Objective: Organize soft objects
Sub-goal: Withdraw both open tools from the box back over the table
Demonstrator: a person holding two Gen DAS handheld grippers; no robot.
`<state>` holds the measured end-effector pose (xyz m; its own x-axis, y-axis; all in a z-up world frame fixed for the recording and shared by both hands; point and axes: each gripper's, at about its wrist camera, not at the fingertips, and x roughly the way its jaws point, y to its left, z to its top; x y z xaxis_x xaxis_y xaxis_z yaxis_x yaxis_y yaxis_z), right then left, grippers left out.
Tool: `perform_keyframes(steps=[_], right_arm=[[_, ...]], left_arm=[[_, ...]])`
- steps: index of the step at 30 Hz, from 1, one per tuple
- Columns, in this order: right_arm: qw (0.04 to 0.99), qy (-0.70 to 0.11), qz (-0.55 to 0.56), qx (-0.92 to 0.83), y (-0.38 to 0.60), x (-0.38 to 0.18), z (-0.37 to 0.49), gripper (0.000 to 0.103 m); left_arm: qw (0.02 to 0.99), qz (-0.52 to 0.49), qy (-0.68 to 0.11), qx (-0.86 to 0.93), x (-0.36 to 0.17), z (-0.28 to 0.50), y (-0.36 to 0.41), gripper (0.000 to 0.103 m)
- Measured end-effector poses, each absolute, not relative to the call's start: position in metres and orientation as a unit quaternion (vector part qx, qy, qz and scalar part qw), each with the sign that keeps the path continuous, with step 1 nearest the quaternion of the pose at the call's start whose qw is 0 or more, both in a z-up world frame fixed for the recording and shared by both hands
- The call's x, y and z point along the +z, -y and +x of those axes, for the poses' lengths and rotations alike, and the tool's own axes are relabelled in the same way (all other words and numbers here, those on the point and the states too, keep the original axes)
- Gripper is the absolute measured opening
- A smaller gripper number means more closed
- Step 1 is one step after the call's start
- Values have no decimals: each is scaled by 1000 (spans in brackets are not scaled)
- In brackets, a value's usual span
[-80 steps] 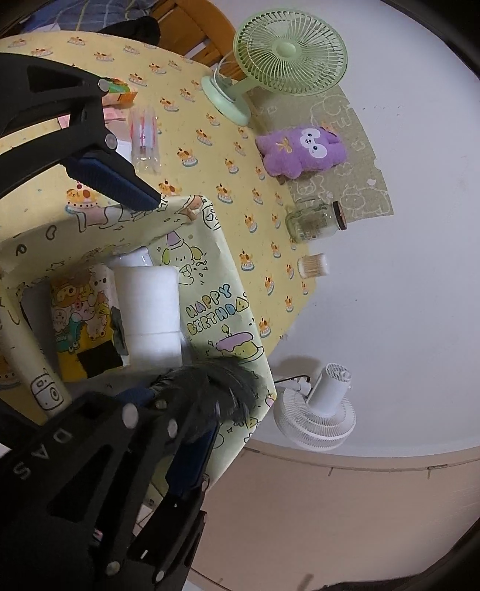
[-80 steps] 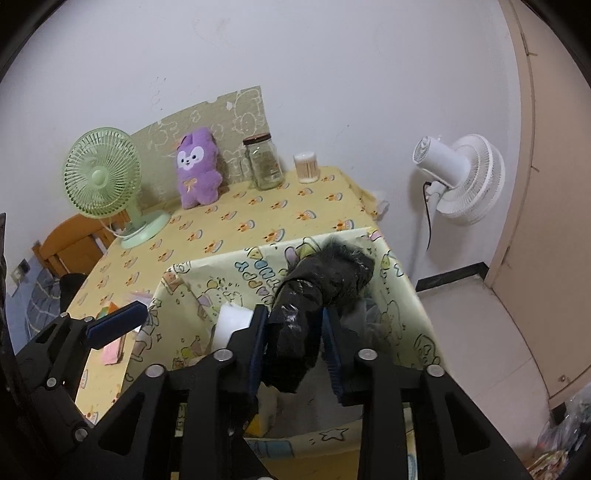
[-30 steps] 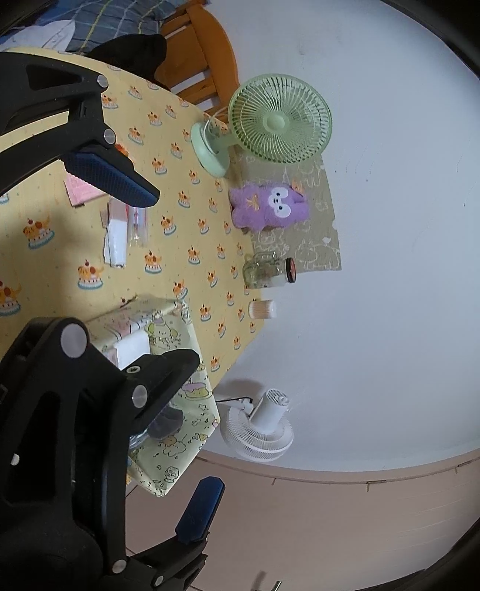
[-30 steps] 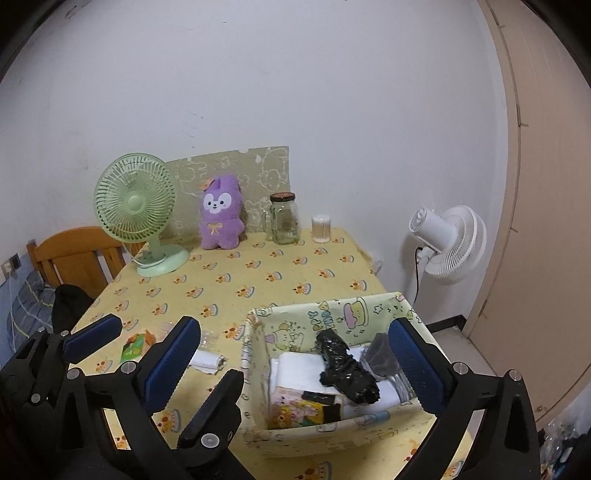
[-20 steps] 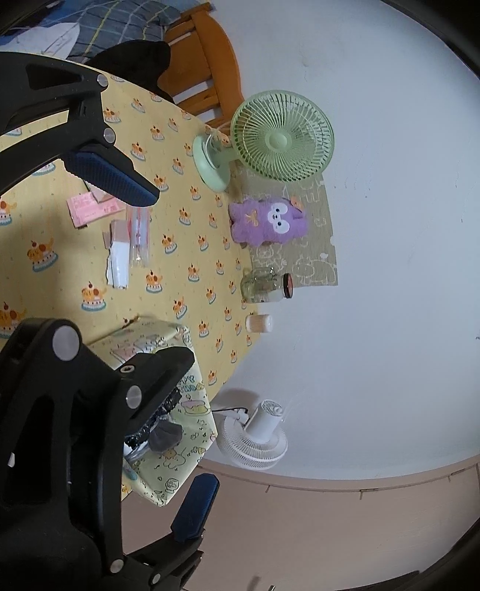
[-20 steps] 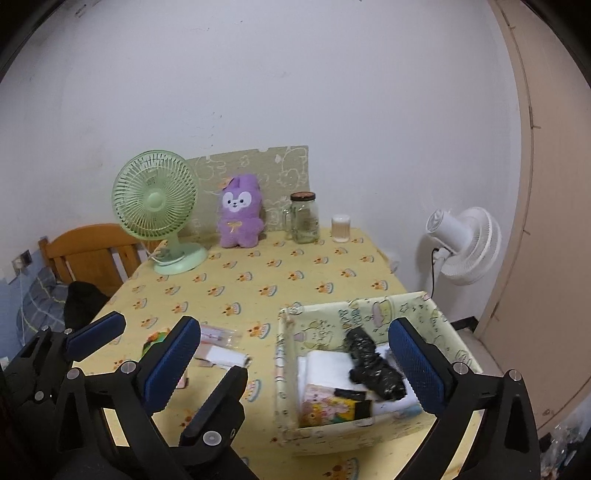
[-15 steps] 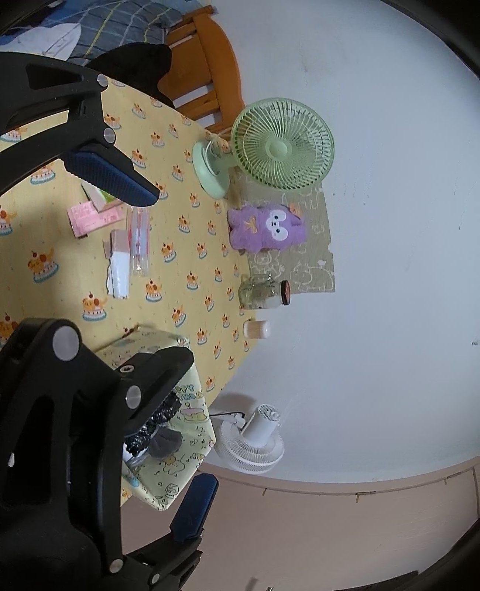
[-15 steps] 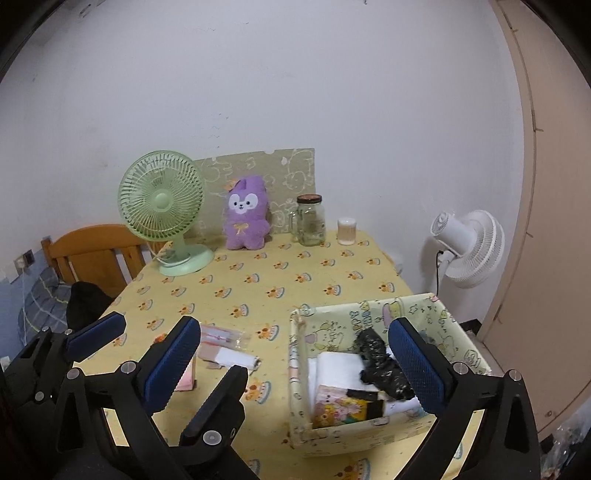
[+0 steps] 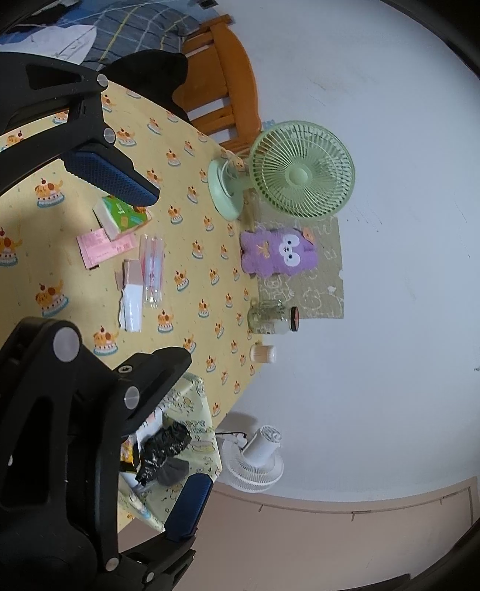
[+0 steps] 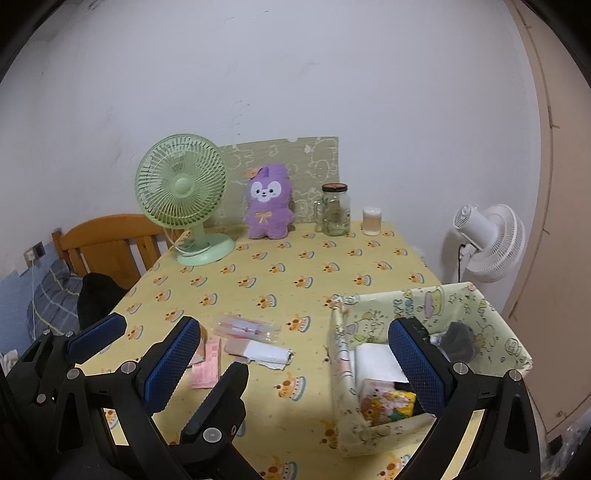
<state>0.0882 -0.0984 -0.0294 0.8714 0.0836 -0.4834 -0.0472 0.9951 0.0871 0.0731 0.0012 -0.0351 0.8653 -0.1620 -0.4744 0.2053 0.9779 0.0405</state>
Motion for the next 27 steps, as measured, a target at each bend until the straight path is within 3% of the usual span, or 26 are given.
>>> perform_keyframes(steps=[15,27], right_arm=[[959,-267,20,91,54,-58,105,102],[946,-299,10,125,29,-86,129,94]], left_arm=[[963,29,-261,-59,-63,81,-41,102],[954,17,-297,-30,-91,102,-66,102]])
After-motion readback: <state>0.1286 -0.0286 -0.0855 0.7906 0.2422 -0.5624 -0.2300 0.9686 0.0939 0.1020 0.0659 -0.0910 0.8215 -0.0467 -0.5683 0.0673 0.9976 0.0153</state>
